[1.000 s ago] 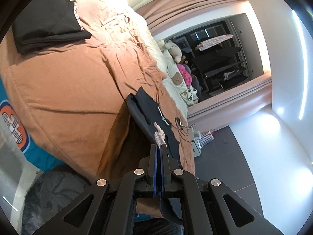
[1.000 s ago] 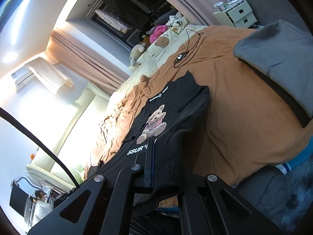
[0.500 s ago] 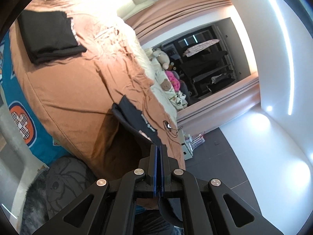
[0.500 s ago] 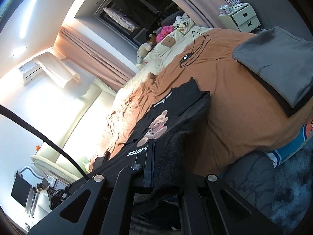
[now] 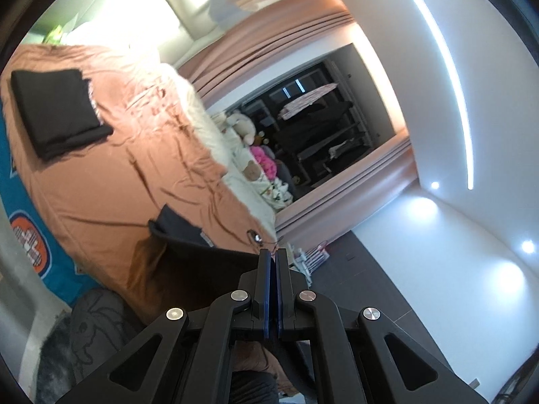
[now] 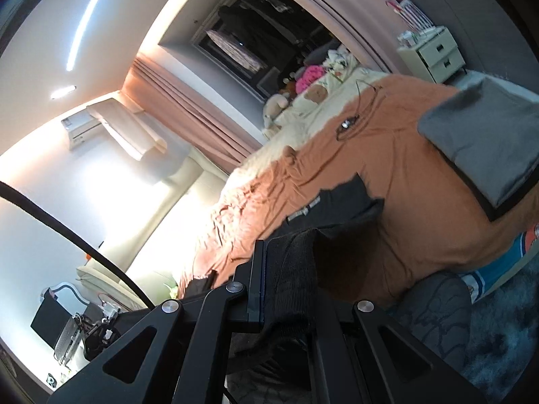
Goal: Fold small clothes
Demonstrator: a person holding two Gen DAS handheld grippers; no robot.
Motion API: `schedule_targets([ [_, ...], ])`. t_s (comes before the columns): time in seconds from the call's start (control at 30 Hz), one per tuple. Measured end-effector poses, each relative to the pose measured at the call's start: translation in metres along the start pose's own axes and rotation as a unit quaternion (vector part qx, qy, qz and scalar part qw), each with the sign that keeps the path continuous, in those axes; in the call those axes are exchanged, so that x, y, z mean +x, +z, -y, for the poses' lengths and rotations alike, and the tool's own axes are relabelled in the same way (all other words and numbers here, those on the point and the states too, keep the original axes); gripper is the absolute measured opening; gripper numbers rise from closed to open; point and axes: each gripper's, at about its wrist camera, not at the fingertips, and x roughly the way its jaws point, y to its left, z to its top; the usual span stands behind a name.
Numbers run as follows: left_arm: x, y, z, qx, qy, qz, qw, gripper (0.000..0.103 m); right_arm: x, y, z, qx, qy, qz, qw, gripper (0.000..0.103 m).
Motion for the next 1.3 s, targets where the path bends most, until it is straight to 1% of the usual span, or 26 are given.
schedule_targets([
  [0.07,-0.002,0.003,0.006,0.009,-0.004,0.002,0.9999,0.002,-0.002,-0.001,0.003,-0.005,0.006,0.008,1.0,0.0],
  [0.17,0.006,0.004,0.004,0.012,0.002,-0.001,0.9999,0.002,0.002,-0.001,0.012,-0.012,0.007,0.016,1.0,0.0],
  [0.27,0.02,0.007,-0.005,0.008,0.01,-0.009,0.9999,0.002,0.014,-0.006,0.025,-0.006,0.001,0.013,1.0,0.0],
  [0.33,0.028,0.008,-0.013,0.0,0.014,-0.014,0.9998,0.002,0.029,-0.006,0.036,0.003,-0.006,0.008,1.0,0.0],
  [0.4,0.038,0.011,-0.019,-0.004,0.02,-0.017,0.9996,0.002,0.039,-0.005,0.038,0.006,-0.011,0.003,1.0,0.0],
  [0.5,0.059,0.02,-0.028,-0.011,0.034,-0.02,0.9992,0.002,0.061,0.005,0.042,0.011,-0.018,-0.006,1.0,0.0],
  [0.67,0.086,0.035,-0.042,-0.021,0.052,-0.012,0.9984,0.002,0.093,0.027,0.038,0.015,-0.026,-0.007,1.0,0.0],
  [0.7,0.095,0.039,-0.045,-0.023,0.057,-0.011,0.9981,0.002,0.106,0.033,0.039,0.017,-0.029,-0.006,0.999,0.0],
  [0.73,0.101,0.043,-0.048,-0.024,0.06,-0.011,0.9979,0.002,0.105,0.035,0.038,0.018,-0.03,-0.006,0.999,0.0],
  [0.8,0.115,0.048,-0.052,-0.027,0.066,-0.013,0.9974,0.002,0.121,0.043,0.039,0.022,-0.037,-0.009,0.999,0.0],
  [0.87,0.132,0.054,-0.06,-0.031,0.078,-0.016,0.9963,0.002,0.127,0.045,0.038,0.022,-0.042,-0.012,0.999,0.0],
  [0.97,0.159,0.063,-0.074,-0.037,0.097,-0.021,0.9944,0.002,0.149,0.052,0.041,0.027,-0.053,-0.019,0.998,0.0],
  [1.13,0.205,0.069,-0.104,-0.057,0.122,-0.042,0.99,0.002,0.18,0.064,0.044,0.033,-0.069,-0.034,0.996,0.0],
  [1.3,0.246,0.071,-0.129,-0.068,0.148,-0.064,0.9846,0.002,0.216,0.078,0.053,0.04,-0.097,-0.058,0.993,0.0],
])
